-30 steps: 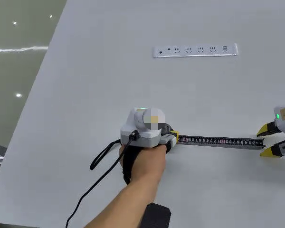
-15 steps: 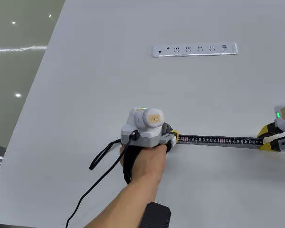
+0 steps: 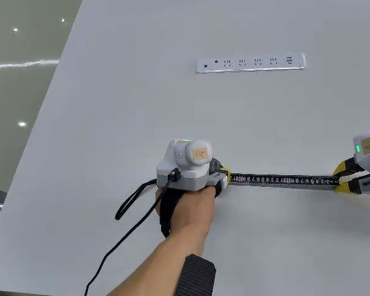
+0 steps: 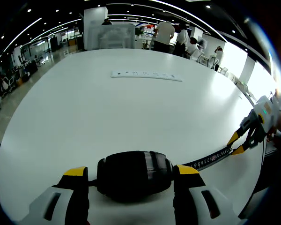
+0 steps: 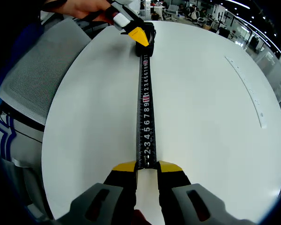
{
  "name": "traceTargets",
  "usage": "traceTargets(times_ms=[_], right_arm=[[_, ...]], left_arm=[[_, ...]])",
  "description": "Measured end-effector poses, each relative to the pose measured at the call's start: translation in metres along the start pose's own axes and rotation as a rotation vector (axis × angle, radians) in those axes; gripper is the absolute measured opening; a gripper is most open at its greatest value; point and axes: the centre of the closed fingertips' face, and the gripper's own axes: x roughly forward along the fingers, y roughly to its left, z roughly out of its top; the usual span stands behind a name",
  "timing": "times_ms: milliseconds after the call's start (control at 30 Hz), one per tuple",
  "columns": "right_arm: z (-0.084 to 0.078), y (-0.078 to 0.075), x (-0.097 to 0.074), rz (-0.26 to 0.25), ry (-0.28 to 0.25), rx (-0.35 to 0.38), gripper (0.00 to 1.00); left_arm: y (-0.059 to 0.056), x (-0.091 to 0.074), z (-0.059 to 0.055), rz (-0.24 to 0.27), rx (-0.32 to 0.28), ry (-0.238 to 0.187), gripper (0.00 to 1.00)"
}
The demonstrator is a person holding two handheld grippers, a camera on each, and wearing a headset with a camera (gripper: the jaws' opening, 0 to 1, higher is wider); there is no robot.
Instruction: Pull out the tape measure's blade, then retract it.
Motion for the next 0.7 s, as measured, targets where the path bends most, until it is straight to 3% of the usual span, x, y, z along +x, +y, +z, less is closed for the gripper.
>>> traceTargets(times_ms=[700], right_arm=[[-0.0007, 0.0002, 0.0002, 0.004, 0.002, -0.008, 0.12]], left_arm=[[-0.0059, -0.0036, 0.0009, -0.024, 0.003, -0.030, 0.61]])
